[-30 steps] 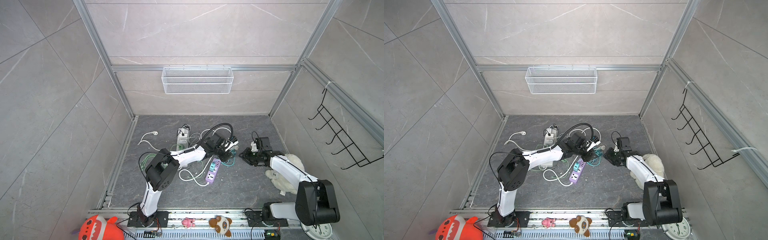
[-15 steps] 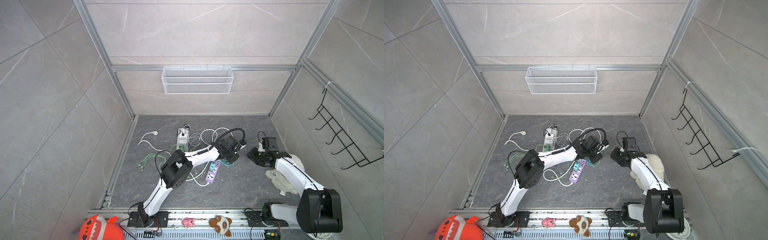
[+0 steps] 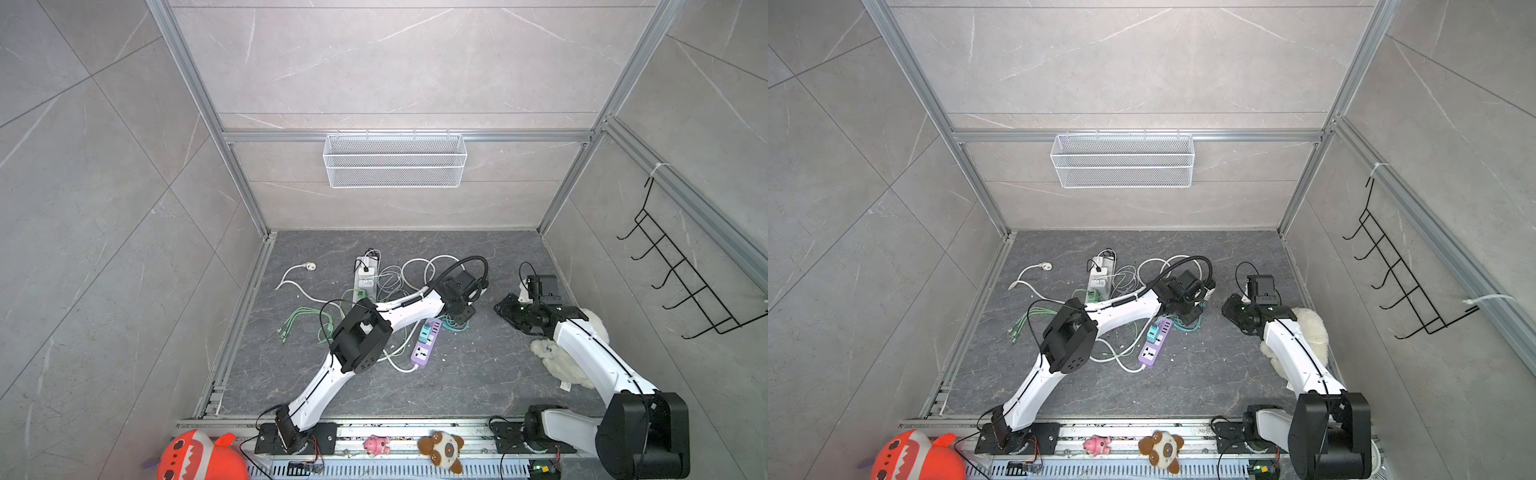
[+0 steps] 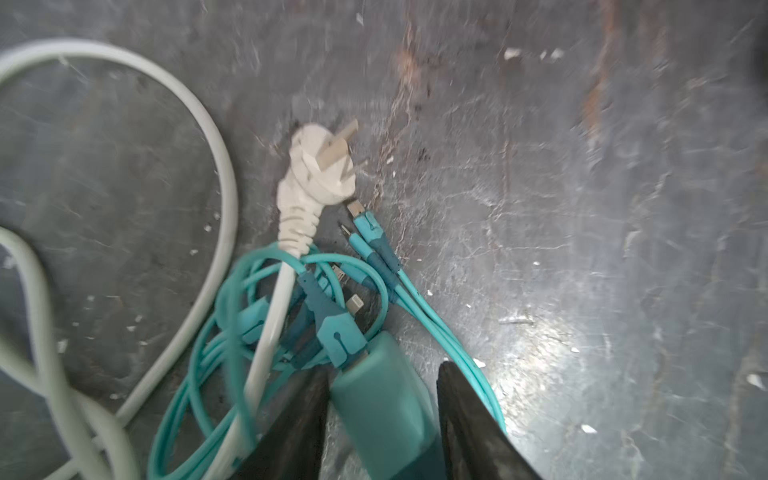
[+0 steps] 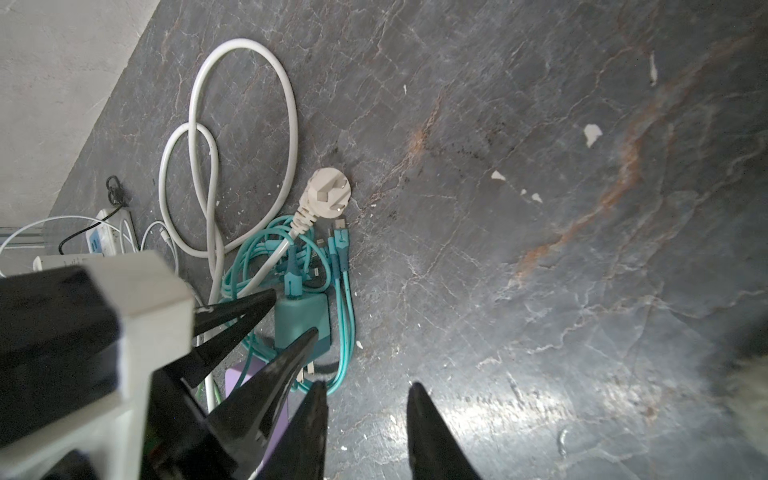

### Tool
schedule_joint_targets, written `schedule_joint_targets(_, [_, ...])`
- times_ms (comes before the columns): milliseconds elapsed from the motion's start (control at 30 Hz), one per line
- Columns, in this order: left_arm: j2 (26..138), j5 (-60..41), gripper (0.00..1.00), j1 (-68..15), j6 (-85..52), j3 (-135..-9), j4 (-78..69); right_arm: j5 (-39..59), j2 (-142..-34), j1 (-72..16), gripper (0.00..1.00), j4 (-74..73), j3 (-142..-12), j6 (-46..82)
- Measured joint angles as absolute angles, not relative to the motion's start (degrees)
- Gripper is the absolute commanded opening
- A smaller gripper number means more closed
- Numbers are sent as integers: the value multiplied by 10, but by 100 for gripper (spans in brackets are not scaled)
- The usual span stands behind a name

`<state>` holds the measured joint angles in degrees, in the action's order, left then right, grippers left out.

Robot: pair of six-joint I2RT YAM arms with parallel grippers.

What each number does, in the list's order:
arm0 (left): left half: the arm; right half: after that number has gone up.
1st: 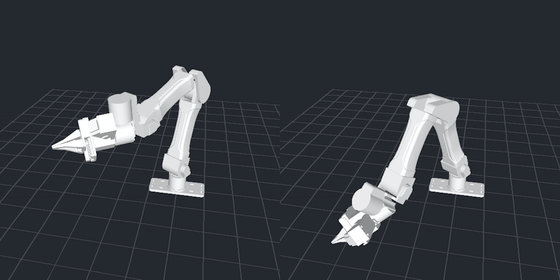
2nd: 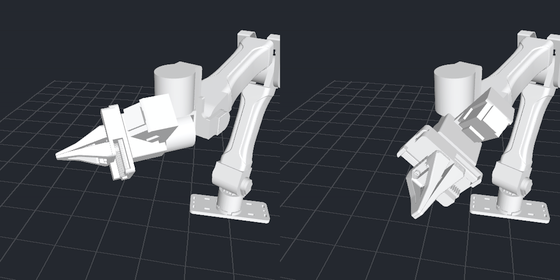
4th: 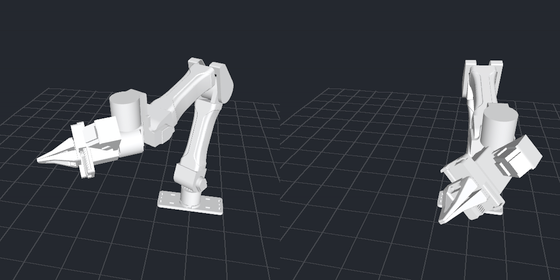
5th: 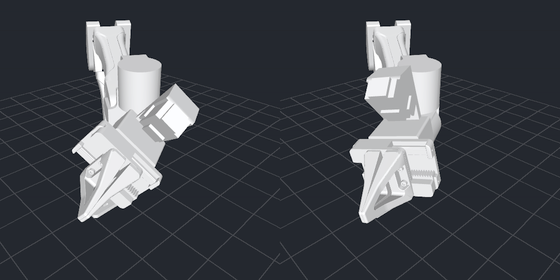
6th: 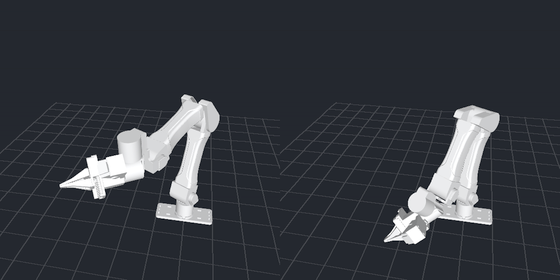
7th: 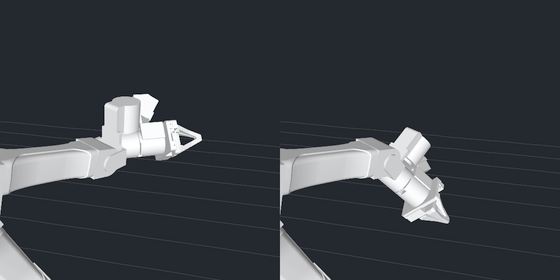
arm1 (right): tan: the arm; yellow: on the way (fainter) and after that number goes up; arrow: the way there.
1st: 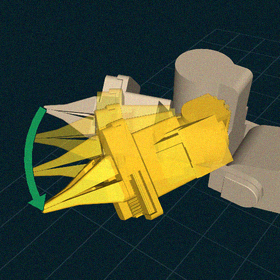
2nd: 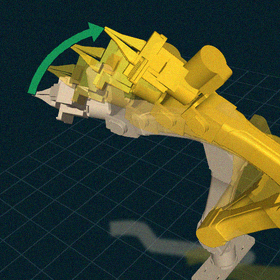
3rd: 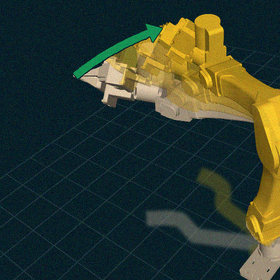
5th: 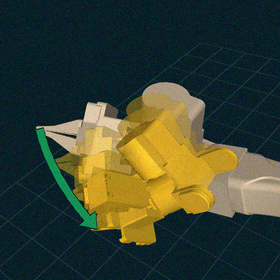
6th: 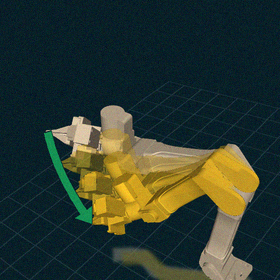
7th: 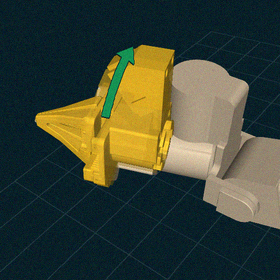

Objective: Insert the plug

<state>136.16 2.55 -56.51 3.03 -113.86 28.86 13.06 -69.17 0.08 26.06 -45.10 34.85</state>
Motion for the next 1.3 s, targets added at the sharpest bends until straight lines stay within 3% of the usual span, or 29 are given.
schedule_joint_targets(300, [1372,37,39,-564,-19,-1148,346,131,-683,1,36,266,-455,347])
schedule_joint_targets(633, [1356,44,0,-564,-33,-1113,320,155,-683,1,37,266,-458,347])
schedule_joint_targets(800, [1286,54,0,-562,-13,-988,222,185,-683,1,37,262,-457,352])
schedule_joint_targets(1067, [1124,9,0,-562,41,-778,-54,269,-664,1,40,228,-431,416])
schedule_joint_targets(1300, [1082,-47,0,-562,91,-670,-243,352,-658,3,43,185,-422,463])
